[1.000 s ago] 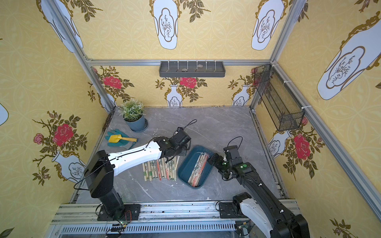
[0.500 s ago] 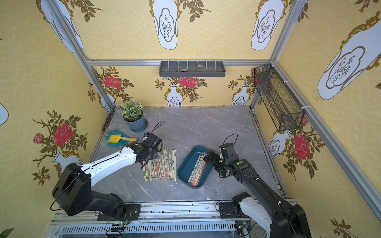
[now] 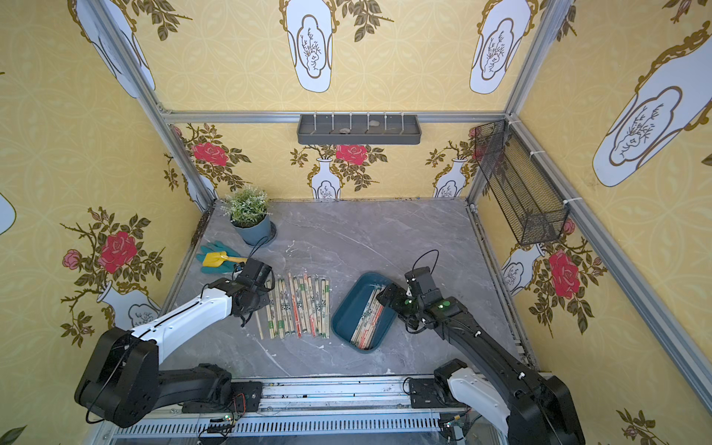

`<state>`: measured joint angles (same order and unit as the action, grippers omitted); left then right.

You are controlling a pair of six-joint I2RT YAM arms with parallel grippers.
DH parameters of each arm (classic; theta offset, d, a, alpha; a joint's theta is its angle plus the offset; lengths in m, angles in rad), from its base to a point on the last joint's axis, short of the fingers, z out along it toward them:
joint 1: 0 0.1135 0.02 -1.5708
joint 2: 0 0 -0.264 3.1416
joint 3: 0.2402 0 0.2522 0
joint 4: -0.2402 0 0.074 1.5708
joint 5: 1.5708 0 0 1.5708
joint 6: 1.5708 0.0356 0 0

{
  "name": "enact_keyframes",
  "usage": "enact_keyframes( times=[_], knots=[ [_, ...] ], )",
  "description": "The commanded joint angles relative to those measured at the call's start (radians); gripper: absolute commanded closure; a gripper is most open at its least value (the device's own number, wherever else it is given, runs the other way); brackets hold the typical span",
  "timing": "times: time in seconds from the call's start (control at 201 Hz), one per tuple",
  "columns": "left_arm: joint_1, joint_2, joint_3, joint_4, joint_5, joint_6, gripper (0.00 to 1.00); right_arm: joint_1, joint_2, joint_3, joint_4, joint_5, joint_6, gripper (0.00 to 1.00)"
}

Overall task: Take the paired disposable chopsticks out of the storage box
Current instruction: Place the paired disposable chopsticks at the center of the board.

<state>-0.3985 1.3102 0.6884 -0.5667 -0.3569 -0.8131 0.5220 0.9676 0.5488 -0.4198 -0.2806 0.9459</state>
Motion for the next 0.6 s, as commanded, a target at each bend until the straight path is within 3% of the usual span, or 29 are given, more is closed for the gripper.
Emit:
enact_keyframes(
  times=[0.0,0.299,0.592],
  knots=[
    [0.01,0.03,-0.009,0.052,0.022,-0.001,1.0,0.001,-0.006,0.007,0.005,0.021,0.006,0.03],
    [0.01,0.145,-0.001,0.107,0.037,0.003,0.99,0.003,-0.029,0.01,-0.026,0.037,0.012,0.03],
    [0.01,0.113,0.01,0.093,0.05,0.015,0.72,0.001,-0.041,0.004,-0.031,0.044,0.017,0.03]
  ],
)
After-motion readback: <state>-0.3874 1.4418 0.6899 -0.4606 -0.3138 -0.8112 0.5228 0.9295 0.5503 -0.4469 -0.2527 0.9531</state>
